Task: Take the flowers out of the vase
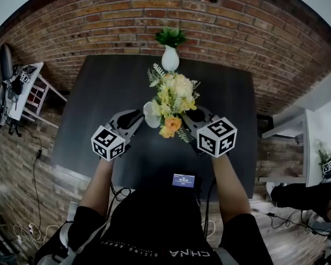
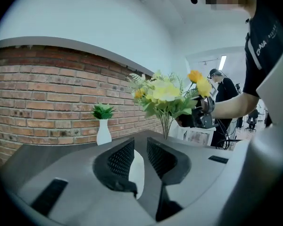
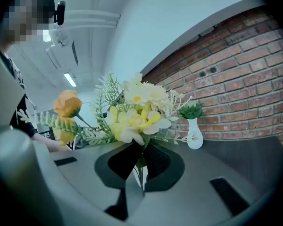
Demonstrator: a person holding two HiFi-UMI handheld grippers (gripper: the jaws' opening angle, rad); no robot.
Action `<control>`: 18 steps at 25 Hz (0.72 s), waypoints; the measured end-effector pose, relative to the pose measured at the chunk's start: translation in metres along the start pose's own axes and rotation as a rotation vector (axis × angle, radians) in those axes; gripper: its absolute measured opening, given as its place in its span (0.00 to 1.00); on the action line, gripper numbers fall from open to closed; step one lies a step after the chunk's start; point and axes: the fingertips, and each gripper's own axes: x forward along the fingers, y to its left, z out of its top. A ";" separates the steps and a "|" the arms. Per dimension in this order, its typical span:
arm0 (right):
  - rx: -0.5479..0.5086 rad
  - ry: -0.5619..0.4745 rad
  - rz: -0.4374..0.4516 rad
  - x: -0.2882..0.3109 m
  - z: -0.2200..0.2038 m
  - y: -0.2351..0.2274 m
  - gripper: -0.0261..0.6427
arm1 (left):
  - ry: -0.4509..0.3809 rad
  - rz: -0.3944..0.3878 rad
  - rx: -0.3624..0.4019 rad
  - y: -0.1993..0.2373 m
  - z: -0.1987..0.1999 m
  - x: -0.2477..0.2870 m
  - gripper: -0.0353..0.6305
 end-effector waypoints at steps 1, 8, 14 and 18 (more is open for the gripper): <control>0.007 0.016 -0.006 0.000 -0.008 -0.001 0.08 | 0.000 -0.002 -0.007 -0.001 -0.001 -0.001 0.17; 0.040 0.055 -0.026 -0.003 -0.032 -0.005 0.08 | 0.002 -0.033 -0.041 -0.009 -0.010 -0.005 0.06; 0.044 0.054 -0.016 -0.008 -0.036 -0.003 0.08 | 0.003 -0.025 -0.042 -0.014 -0.012 0.000 0.06; 0.051 0.063 -0.009 -0.020 -0.043 -0.006 0.08 | 0.000 -0.002 -0.044 -0.019 -0.012 0.003 0.06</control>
